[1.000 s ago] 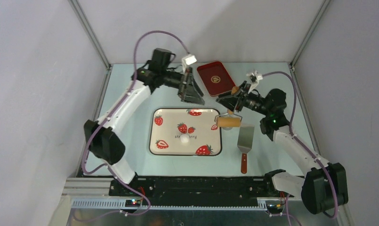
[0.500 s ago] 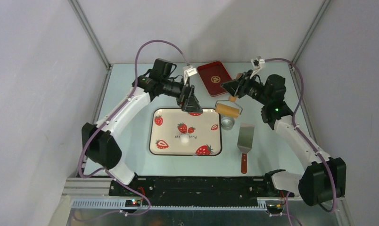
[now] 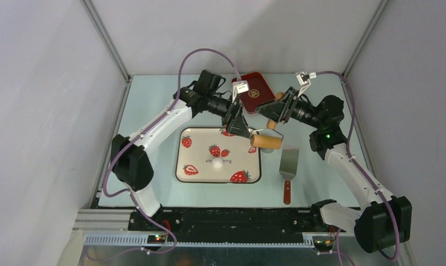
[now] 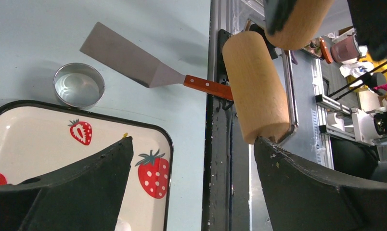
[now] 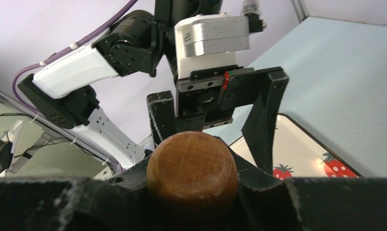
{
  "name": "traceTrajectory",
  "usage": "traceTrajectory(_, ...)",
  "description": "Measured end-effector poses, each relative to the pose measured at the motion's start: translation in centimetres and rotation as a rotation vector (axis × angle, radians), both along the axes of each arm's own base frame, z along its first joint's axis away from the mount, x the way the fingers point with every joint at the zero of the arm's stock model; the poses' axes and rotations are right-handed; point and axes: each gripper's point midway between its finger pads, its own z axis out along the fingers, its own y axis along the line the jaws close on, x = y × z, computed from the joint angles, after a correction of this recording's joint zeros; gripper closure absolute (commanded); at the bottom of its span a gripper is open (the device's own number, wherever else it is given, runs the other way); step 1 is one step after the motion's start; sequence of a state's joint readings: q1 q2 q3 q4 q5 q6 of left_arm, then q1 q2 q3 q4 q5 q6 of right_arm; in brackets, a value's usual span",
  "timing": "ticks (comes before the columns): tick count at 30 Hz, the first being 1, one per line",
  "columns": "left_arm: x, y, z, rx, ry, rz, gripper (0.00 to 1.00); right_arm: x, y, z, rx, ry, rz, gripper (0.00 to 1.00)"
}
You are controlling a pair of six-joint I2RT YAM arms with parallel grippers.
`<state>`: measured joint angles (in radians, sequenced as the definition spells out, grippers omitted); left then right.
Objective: Roll out the dumpling wrappers from the dough
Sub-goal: Pick up the rolling pin from the center of the board.
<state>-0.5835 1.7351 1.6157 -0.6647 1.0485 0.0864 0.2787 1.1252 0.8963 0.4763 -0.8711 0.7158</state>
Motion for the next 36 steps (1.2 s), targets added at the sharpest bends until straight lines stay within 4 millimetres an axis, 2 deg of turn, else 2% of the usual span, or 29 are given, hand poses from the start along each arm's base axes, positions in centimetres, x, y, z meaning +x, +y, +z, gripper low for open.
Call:
traceTrajectory(6,0.0,-0.3,0.4,-0.014,0.020,-0.014,0.02,-0.3,0.0,-0.1,-0.008,-0.013,0.002,1.00)
traceTrajectory(15,-0.7,-0.3,1.5,-0.062,0.043,-0.059,0.02,1.8,-1.2,-1.0,-0.049,-0.035,-0.114,1.00)
traceTrajectory(23,-1.1,-1.0,1.0,-0.044,0.041,-0.065,0.04,1.0,-0.3,-1.0,-0.050,-0.033,-0.077,1.00)
traceTrajectory(28,-0.5,-1.6,0.1,-0.019,0.060,-0.052,0.04,0.4,-0.1,-1.0,-0.044,-0.021,-0.043,1.00)
traceTrajectory(36,-0.7,-1.6,0.6,-0.015,0.077,-0.052,0.05,-0.5,0.0,-0.2,-0.017,-0.038,0.003,1.00)
